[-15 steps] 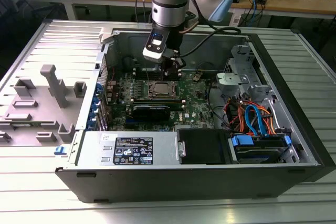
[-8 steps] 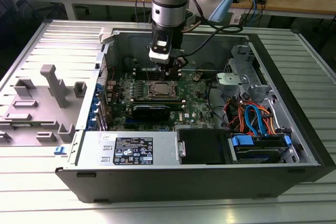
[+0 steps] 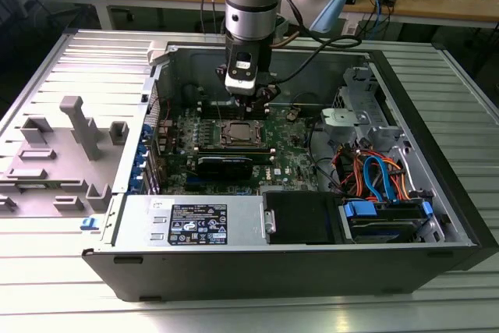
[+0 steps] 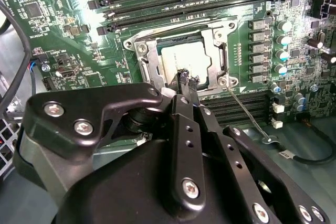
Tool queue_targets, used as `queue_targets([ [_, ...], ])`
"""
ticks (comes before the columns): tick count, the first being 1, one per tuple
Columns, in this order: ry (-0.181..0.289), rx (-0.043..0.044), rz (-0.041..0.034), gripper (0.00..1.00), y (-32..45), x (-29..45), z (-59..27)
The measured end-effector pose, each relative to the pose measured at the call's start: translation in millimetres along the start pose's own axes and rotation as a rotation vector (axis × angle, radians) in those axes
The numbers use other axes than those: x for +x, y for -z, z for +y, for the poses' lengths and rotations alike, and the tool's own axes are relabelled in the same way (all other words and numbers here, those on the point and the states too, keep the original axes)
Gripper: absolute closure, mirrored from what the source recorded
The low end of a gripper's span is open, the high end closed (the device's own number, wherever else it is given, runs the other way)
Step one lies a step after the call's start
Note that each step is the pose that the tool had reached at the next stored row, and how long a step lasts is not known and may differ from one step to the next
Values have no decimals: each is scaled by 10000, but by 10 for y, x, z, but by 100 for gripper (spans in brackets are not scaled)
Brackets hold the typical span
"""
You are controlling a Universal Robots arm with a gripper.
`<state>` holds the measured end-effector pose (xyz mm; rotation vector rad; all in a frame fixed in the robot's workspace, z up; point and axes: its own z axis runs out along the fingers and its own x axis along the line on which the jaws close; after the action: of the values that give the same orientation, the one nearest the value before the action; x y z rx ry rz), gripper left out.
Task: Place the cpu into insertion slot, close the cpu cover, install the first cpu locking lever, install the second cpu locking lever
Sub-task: 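Install the first cpu locking lever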
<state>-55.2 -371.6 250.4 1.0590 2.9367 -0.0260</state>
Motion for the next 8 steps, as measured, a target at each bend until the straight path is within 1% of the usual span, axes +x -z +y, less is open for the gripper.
queue_targets([
  [7, 8, 0, 0, 89, 0, 0, 0],
  [8, 75, -2, 0, 89, 0, 0, 0],
])
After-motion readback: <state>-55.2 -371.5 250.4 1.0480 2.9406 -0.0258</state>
